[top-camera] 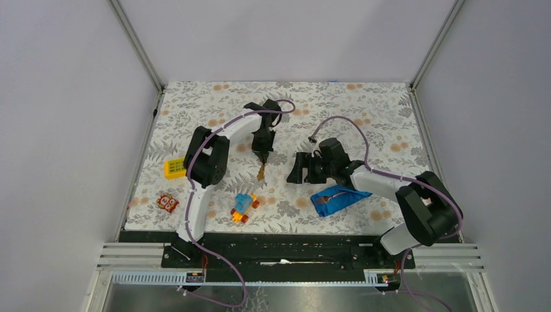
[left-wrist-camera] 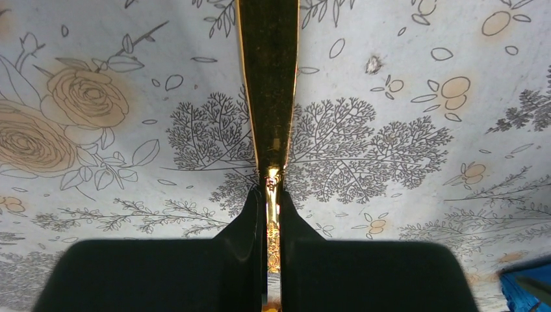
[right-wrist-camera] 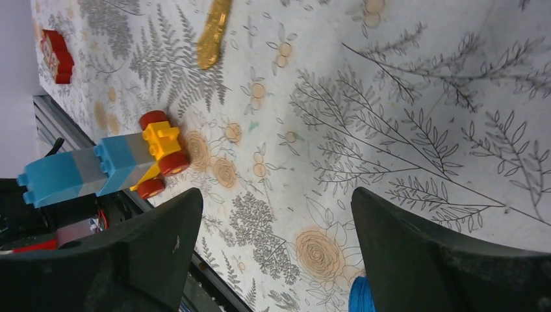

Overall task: Fold the napkin into a case and place the utensils inside
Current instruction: Pick up the knife from the center of the board.

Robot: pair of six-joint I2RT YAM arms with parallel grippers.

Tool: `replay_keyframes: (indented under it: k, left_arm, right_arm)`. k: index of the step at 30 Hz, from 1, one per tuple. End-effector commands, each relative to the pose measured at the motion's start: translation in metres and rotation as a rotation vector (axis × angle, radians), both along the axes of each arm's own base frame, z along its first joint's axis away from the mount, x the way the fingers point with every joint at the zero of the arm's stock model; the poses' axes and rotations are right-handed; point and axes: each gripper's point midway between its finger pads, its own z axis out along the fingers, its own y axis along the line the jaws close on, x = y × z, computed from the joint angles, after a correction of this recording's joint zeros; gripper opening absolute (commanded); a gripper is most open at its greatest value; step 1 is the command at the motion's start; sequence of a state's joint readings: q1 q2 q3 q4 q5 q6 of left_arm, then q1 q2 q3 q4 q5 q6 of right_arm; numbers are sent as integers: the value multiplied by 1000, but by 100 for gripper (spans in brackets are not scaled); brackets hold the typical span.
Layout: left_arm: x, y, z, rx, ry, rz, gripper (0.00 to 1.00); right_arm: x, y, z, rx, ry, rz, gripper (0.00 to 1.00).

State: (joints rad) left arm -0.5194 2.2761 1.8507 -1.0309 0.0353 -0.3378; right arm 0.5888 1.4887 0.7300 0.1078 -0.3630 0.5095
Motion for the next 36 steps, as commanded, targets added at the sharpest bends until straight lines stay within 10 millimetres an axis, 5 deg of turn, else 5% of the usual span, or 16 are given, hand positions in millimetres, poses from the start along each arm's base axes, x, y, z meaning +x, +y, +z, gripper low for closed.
replay_keyframes:
  k: [1, 8, 21, 27, 36]
  left_arm:
    - [-3, -7, 7, -100, -21, 97, 0]
    - [-4, -12, 30, -294, -76, 220, 0]
    - [-17, -27, 27, -484, -35, 288, 0]
    - [-21, -23, 24, -499, -32, 300, 0]
    - [-27, -22, 20, -532, -25, 322, 0]
  right_arm:
    - [17, 22, 4, 162, -7, -70, 91]
    - [31, 42, -12, 199, -12, -93, 78]
    - [25, 89, -56, 167, 70, -107, 66]
    - [24, 90, -80, 108, 85, -143, 50]
    - [36, 81, -98, -18, 53, -217, 7]
